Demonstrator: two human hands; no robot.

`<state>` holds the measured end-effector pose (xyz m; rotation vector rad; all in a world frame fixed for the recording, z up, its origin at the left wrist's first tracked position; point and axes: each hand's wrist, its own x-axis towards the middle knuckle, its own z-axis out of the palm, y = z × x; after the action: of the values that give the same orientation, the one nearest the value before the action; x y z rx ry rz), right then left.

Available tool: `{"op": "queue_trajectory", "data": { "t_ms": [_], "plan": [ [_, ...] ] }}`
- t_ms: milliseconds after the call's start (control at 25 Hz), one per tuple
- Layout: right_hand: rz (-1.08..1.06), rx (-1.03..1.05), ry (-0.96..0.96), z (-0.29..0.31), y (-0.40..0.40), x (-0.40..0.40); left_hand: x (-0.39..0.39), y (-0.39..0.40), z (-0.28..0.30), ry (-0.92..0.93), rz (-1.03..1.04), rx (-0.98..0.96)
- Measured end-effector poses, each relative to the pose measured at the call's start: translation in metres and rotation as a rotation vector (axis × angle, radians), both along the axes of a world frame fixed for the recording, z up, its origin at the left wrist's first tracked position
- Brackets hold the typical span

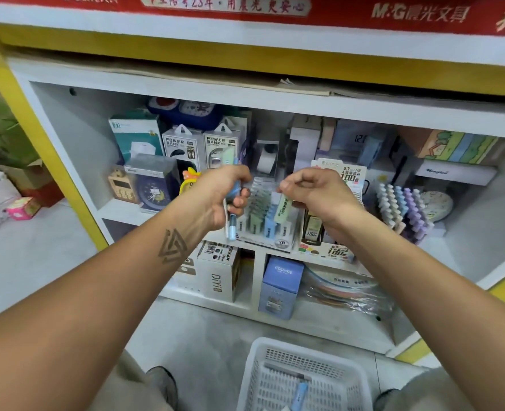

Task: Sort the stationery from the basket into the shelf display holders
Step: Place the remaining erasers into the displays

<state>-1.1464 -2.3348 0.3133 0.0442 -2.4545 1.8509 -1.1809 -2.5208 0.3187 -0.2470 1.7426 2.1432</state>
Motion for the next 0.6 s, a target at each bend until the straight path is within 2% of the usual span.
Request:
{"op": "queue_trajectory", "data": {
  "t_ms": [80, 320, 360, 400, 480, 520, 600],
  "plan": [
    [-0.051, -0.007, 0.022, -0.001, 0.0, -0.011, -0.004, 0.0, -0.002, -0.03, -0.025, -0.005],
    [-0.03, 0.014, 0.111, -0.004, 0.0, -0.039, -0.022, -0.004, -0.003, -0.103, -0.09, -0.022],
    [-0.048, 0.076, 0.14, -0.006, 0.0, -0.044, -0.025, -0.005, -0.003, -0.114, -0.083, -0.015],
    [-0.091, 0.226, 0.207, -0.008, 0.001, -0.051, -0.028, -0.006, -0.004, -0.122, -0.069, -0.008],
    [-0.184, 0.651, 0.401, -0.011, 0.005, -0.061, -0.032, -0.006, -0.006, -0.127, -0.048, 0.003],
    [-0.195, 0.798, 0.457, -0.013, 0.004, -0.066, -0.034, -0.006, -0.007, -0.128, -0.038, 0.011],
    [-0.16, 0.922, 0.441, -0.017, -0.003, -0.071, -0.038, -0.006, -0.009, -0.129, -0.015, 0.034]
  ]
}}
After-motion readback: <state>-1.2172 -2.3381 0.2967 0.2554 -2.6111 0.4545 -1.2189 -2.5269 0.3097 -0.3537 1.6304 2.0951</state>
